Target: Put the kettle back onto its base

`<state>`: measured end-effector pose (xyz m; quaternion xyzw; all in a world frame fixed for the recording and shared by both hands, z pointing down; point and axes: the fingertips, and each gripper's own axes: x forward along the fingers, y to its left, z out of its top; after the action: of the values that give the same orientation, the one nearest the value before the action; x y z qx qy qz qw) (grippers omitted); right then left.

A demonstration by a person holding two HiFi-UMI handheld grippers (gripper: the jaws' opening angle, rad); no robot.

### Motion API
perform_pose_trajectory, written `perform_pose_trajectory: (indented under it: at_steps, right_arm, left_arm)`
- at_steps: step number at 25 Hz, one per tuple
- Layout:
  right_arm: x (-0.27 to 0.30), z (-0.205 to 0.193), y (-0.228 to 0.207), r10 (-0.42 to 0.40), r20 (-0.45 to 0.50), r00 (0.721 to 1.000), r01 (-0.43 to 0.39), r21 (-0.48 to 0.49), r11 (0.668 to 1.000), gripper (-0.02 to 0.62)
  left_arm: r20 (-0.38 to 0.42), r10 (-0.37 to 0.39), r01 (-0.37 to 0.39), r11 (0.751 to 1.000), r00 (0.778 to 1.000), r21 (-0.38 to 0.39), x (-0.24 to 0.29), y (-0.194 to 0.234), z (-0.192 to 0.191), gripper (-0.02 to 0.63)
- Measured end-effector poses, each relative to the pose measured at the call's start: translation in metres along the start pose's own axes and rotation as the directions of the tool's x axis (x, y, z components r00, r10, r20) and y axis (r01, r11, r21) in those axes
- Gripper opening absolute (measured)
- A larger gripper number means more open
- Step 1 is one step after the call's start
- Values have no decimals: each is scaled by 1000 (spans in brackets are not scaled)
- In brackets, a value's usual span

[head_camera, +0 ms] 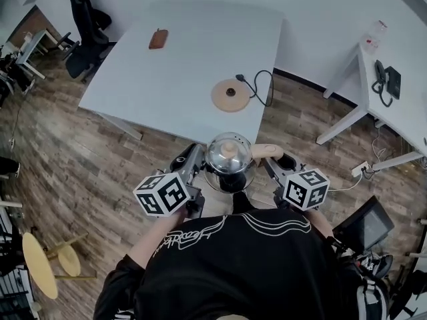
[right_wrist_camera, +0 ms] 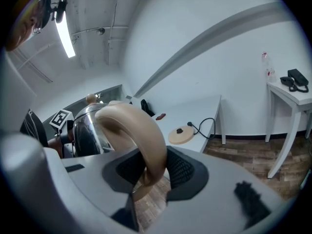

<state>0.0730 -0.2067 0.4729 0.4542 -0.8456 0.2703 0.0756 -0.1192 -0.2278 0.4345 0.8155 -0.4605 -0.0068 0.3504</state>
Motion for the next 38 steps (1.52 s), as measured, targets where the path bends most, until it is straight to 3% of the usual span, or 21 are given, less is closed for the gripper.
perform_pose_trajectory:
  at_steps: [18, 31, 38]
  right_arm:
    - [114, 73, -111, 72, -55, 996, -75, -52, 996, 127]
    - [183, 107, -148, 106, -65, 992, -114, -124, 986, 127]
    - [212, 108, -163, 75, -106, 992, -89, -136, 987, 127]
  left_arm:
    - [22, 33, -34, 999, 999, 17, 152, 41, 66, 55]
    - [72, 12, -22, 991, 997, 129, 212, 66, 114, 54]
    - [58, -6, -1, 992, 998, 124, 240, 90, 120, 53]
